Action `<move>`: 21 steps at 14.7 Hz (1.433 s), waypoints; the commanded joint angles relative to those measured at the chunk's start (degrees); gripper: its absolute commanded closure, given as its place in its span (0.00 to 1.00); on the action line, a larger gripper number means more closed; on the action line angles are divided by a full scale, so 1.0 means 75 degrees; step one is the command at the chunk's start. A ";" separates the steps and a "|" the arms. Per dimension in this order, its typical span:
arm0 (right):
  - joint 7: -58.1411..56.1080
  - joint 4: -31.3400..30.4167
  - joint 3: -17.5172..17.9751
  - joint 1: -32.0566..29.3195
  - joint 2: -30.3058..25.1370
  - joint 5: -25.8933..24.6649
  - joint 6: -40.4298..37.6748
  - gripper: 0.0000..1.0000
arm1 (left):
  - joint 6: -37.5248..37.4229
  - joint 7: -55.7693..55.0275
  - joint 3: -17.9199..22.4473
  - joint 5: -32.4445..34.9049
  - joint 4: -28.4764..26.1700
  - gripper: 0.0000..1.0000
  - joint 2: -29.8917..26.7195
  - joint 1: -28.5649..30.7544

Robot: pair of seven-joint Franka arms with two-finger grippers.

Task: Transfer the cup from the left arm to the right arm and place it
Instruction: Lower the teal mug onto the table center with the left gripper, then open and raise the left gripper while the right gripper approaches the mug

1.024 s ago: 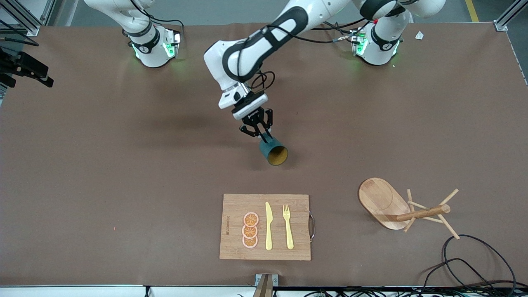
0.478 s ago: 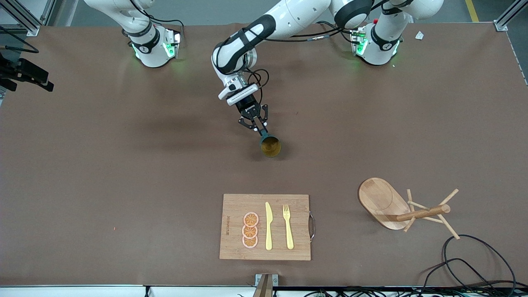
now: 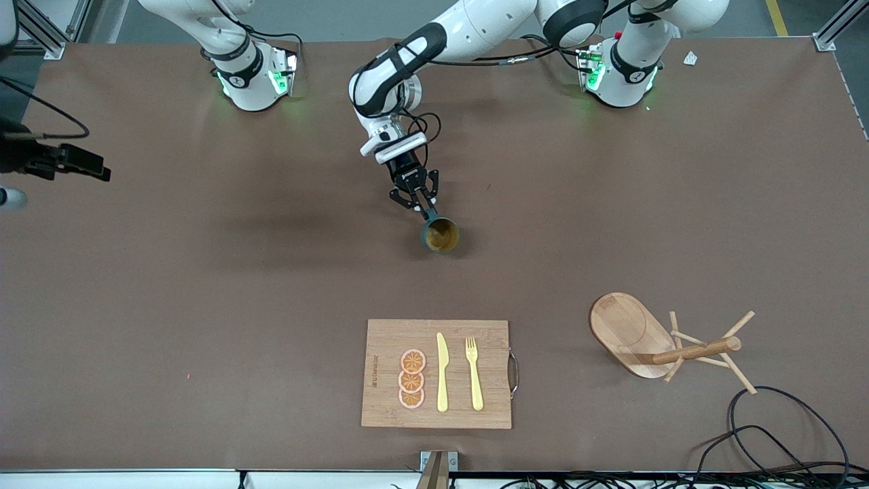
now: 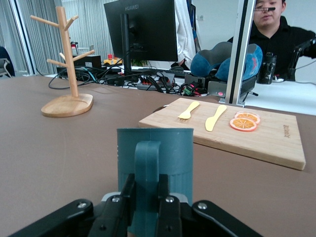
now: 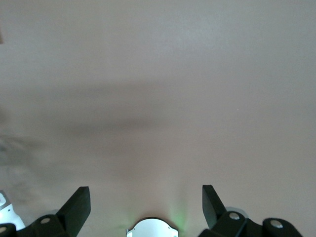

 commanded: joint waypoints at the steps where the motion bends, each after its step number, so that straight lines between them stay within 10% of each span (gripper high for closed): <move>1: -0.0053 0.0298 0.0100 -0.0170 0.0360 -0.0129 -0.0045 0.00 | -0.0137 -0.0480 0.0066 0.0046 0.0055 0.62 0.0096 -0.0181; 5: -0.0030 0.0228 0.0100 -0.0146 0.0360 -0.0223 0.0083 0.00 | -0.0137 -0.0458 0.0043 0.0035 -0.0192 0.50 0.0109 -0.0262; 8: 0.0075 0.0099 0.0135 -0.0041 0.0372 -0.0141 0.0177 0.00 | -0.0148 -0.0411 -0.0050 -0.0432 -0.0122 0.01 -0.0230 -0.0473; 21: 0.2500 -0.2396 0.0147 0.1704 0.0453 0.1078 0.3362 0.00 | -0.0148 0.1355 -0.0953 -0.4392 0.0055 0.00 -0.3743 0.0309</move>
